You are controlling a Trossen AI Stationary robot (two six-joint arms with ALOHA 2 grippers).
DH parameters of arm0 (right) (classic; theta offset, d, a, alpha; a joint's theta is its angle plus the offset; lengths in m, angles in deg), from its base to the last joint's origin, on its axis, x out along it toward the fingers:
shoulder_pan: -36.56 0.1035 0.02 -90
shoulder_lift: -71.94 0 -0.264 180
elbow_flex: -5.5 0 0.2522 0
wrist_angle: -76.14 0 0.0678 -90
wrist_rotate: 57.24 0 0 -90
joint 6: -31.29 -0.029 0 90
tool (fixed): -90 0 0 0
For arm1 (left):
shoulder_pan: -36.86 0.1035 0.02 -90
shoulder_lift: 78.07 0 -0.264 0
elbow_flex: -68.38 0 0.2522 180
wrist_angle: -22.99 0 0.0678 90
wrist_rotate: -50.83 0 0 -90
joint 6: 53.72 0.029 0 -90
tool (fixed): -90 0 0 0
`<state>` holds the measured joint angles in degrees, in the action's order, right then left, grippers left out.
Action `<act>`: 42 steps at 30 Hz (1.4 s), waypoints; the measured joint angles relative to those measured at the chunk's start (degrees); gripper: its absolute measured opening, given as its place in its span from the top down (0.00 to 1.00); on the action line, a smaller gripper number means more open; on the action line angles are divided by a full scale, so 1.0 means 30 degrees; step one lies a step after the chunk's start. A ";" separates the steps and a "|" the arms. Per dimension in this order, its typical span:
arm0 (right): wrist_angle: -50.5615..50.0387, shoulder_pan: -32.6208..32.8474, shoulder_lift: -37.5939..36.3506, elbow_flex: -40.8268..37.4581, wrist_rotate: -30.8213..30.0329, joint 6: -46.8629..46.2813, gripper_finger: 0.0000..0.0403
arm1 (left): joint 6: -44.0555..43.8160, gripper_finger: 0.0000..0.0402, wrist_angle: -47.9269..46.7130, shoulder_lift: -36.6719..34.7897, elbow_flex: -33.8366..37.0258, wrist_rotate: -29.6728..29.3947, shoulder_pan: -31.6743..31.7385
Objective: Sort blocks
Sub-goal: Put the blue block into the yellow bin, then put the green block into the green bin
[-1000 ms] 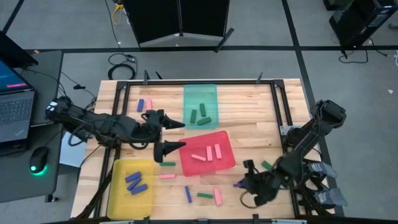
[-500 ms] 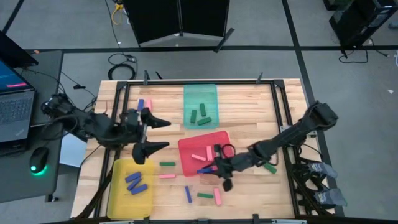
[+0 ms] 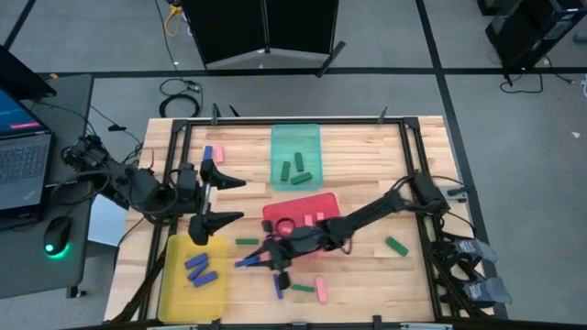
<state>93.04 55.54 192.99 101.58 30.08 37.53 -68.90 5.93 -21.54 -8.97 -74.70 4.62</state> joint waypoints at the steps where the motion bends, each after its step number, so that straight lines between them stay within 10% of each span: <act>1: 0.0020 -0.0047 0.0676 0.0841 0.0144 -0.0003 0.83 | 0.0000 0.03 -0.0013 0.0000 0.0000 -0.0148 -0.0040; 23: -0.4791 -0.1251 1.0322 1.4716 0.2706 -0.3126 0.74 | -0.0517 0.03 -0.0358 0.0015 0.0000 -0.0432 -0.0063; 33: -0.3526 -0.1678 1.0546 1.4917 0.3421 -0.3226 0.43 | -0.0541 0.03 -0.0679 0.0015 0.0007 -0.0697 -0.0063; 42: 0.1907 -0.2209 0.7834 0.9231 0.3055 -0.3930 0.45 | -0.4103 0.03 -0.4975 0.0122 0.0007 -0.3266 -0.0063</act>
<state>98.76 48.91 216.49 129.27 39.24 25.74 -81.21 -8.99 -21.17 -8.95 -84.49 4.43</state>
